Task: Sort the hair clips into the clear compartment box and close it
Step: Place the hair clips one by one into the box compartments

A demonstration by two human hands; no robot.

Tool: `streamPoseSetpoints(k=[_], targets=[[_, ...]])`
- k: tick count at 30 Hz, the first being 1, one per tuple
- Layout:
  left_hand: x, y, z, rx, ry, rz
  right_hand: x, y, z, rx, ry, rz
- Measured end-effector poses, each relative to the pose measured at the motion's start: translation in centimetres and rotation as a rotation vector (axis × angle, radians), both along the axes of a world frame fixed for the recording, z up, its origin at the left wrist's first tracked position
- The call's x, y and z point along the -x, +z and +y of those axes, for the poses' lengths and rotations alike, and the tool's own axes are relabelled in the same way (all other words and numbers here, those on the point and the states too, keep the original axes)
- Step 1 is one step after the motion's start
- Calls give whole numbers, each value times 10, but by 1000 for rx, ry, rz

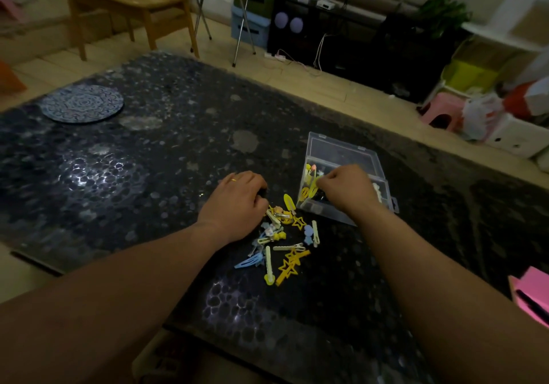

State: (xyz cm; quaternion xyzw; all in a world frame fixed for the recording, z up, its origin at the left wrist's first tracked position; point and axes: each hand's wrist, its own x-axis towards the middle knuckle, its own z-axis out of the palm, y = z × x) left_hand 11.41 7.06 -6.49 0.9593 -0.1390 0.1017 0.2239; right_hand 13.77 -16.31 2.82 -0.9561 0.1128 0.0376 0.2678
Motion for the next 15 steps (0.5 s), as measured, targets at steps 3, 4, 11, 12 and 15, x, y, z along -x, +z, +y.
streamPoseSetpoints(k=[3, 4, 11, 12, 15], targets=[[1, 1, -1, 8, -2, -2, -8, -8, 5, 35, -9, 46], [1, 1, -1, 10, -2, -3, -9, -10, 6, 33, -13, 54], [0, 0, -2, 9, -3, -4, 7, -10, -1, 83, 58, -42], [0, 1, -2, 11, -3, -1, 12, -9, -3, 75, 68, -73], [0, 1, -2, 5, -6, 9, 30, -8, -8, 49, 111, -176]])
